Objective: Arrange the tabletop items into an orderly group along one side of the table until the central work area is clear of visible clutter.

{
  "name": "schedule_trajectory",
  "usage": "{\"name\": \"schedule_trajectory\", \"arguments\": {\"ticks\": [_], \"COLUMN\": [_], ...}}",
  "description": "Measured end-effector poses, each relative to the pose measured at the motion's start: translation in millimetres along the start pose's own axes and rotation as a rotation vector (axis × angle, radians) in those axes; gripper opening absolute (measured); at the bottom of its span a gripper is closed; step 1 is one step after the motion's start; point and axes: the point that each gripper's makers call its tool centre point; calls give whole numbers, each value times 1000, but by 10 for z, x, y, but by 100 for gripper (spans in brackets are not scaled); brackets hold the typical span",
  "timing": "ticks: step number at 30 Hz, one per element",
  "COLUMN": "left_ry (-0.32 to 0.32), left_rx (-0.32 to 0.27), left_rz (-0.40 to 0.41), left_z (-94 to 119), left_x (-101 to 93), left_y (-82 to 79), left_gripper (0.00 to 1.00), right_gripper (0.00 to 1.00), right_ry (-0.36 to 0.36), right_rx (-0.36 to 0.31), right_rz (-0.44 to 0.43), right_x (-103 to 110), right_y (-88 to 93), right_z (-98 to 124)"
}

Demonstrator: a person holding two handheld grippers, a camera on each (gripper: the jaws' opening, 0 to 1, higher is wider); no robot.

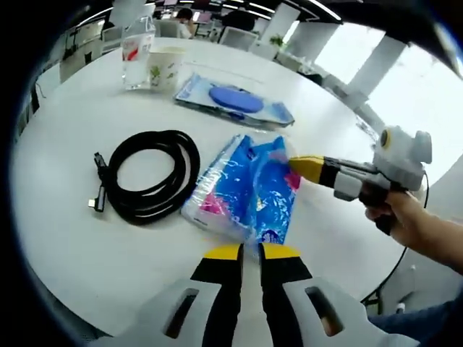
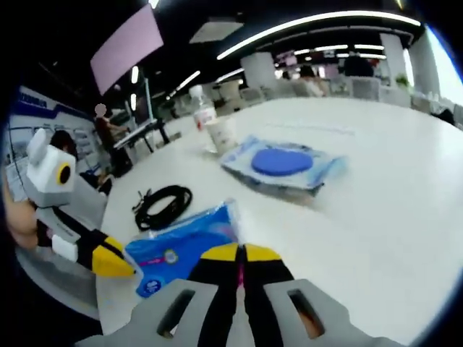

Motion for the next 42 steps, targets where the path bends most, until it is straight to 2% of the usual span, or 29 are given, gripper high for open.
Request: {"name": "schedule_trajectory", "arguments": {"ticks": [11, 17, 26, 37, 40, 42], "left_ry": [9, 14, 35, 84, 114, 125], "left_rx": [-31, -46, -63, -89, -97, -102], "left_rz": [7, -25, -126, -145, -131, -160], "left_z": [37, 62, 97, 33, 10, -23], "left_x": [39, 32, -45, -237, -331, -395], "left_y": [-32, -58, -109, -268, -324, -367], "left_gripper": [0, 0, 0, 0, 0, 0], "right_gripper": [0, 0, 0, 0, 0, 0], "right_ry": [58, 85, 125, 193, 214, 239], "right_rx": [-66, -100, -146, -200, -210, -230], "right_rz": [-60, -96, -133, -172, -184, -211], "right_x": [12, 45, 36, -113, -173, -238], "right_y": [0, 6, -7, -93, -104, -123], "right_z": [260, 350, 502, 691, 747, 818]}}
Point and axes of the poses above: the point that each gripper's makers call its tool centre point, and the gripper's own axes: z roughly backward along the fingers, x roughly to its left, y roughly out of its underside, and after that the axes turned 4 degrees about z, right-handed
